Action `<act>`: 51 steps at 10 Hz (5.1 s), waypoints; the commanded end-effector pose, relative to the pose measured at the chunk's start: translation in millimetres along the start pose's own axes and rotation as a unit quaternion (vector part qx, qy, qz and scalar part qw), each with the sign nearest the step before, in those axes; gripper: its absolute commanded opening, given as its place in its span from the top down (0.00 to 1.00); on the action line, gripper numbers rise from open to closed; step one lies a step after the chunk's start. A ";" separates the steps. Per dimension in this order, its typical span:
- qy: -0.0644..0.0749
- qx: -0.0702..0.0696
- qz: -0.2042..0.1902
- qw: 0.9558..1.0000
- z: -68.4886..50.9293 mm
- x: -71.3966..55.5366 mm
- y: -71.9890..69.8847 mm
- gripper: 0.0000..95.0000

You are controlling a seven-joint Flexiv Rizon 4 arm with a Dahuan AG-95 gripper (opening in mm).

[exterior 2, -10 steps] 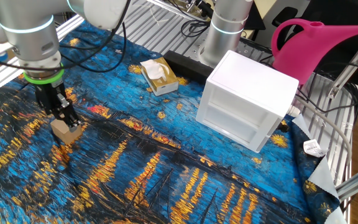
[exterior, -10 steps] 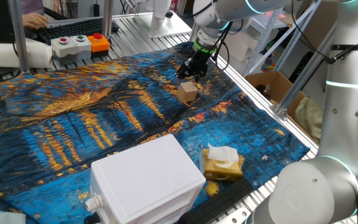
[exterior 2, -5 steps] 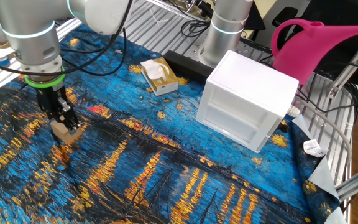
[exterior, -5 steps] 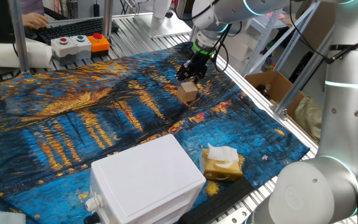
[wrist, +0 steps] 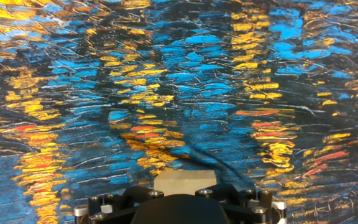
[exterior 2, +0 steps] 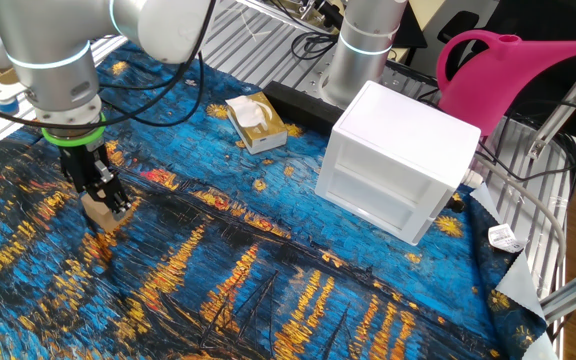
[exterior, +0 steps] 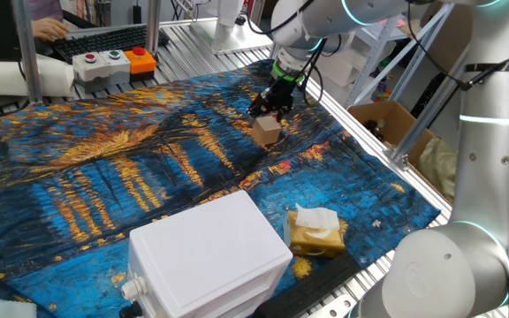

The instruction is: Pick up the small block on the left and move it to the right

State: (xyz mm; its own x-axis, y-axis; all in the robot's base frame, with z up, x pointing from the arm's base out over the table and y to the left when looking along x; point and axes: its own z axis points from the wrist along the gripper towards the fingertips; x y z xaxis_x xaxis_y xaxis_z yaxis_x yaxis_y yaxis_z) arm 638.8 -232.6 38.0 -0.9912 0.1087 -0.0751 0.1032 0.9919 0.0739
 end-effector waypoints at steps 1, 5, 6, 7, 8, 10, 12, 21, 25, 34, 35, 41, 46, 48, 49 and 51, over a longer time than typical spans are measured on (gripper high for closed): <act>0.001 0.000 0.001 1.000 2.4 1.5 0.1 0.00; -0.001 -0.001 0.001 1.000 12.8 2.2 -1.5 0.00; -0.001 -0.001 0.001 1.000 14.1 2.4 -1.8 0.00; -0.002 -0.001 0.001 1.000 16.2 2.6 -2.3 0.00; -0.002 -0.001 0.001 1.000 17.9 2.8 -2.7 0.00; -0.003 -0.001 0.001 1.000 21.8 3.2 -3.6 0.00; -0.004 -0.002 0.002 1.000 23.7 3.5 -4.0 0.00; -0.004 -0.008 -0.005 1.000 26.3 4.0 -4.7 0.60; -0.003 -0.008 -0.015 1.000 26.3 4.0 -4.8 1.00; 0.011 -0.009 -0.007 1.000 18.5 3.0 -3.6 1.00; 0.011 -0.009 -0.008 1.000 15.2 2.7 -3.2 1.00; 0.025 -0.009 -0.010 1.000 -7.0 2.7 -1.6 1.00; 0.029 -0.008 -0.009 1.000 -29.7 7.5 0.3 1.00; 0.033 -0.006 -0.001 0.999 -43.7 10.8 9.6 1.00; 0.033 -0.006 0.002 0.999 -47.5 12.2 13.3 1.00; 0.033 -0.004 0.010 0.999 -56.7 17.3 26.6 1.00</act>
State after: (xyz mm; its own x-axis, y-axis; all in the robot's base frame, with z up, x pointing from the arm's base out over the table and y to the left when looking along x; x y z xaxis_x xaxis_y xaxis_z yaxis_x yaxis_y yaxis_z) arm 620.4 -206.2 96.4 -0.9921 0.1253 -0.0036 0.1245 0.9887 0.0837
